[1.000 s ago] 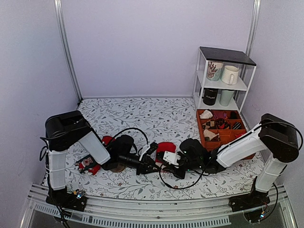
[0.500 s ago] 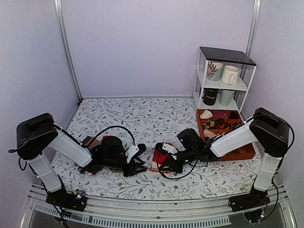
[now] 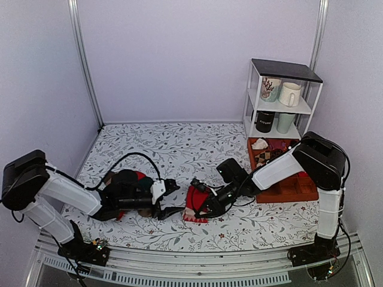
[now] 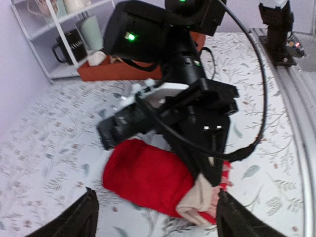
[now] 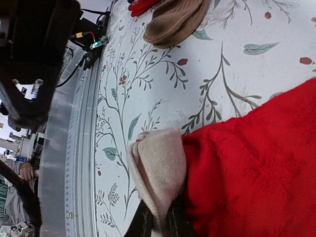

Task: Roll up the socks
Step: Roll a pair of socks at the center of the board.

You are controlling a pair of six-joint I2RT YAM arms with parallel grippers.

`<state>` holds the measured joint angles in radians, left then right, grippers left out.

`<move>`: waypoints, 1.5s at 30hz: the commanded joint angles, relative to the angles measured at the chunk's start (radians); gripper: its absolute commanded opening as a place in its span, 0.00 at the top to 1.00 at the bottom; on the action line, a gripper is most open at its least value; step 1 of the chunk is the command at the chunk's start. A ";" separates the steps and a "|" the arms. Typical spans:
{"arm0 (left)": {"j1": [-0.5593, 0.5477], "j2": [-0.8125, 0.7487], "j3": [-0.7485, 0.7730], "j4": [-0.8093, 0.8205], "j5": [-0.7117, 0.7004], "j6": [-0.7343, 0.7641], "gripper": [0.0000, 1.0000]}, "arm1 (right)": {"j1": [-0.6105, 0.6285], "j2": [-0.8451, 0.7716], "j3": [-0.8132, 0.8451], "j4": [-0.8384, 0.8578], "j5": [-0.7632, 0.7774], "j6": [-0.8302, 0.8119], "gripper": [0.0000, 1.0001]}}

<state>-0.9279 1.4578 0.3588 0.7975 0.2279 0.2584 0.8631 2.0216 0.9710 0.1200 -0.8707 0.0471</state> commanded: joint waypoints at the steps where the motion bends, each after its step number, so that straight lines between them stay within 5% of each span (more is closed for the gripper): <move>1: 0.000 0.144 0.078 -0.032 0.263 0.045 0.29 | -0.008 0.123 -0.041 -0.295 0.063 0.041 0.90; 20: -0.056 0.375 0.151 -0.007 0.219 0.059 0.35 | -0.043 0.151 -0.011 -0.344 0.063 0.022 0.90; 38: -0.073 0.465 0.248 -0.213 0.194 0.004 1.00 | -0.043 0.145 0.021 -0.376 0.059 0.016 0.90; 41: -0.074 0.488 0.251 -0.232 0.177 -0.054 1.00 | -0.043 0.139 0.037 -0.376 0.060 0.014 0.89; 45: -0.072 0.544 0.269 -0.322 0.153 -0.172 1.00 | -0.044 0.057 0.041 -0.337 0.142 0.015 0.71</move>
<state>-0.9764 1.8866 0.6151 0.6941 0.4526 0.2115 0.7982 2.0720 1.0538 -0.1173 -1.0084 0.0765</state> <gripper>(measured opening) 0.034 0.238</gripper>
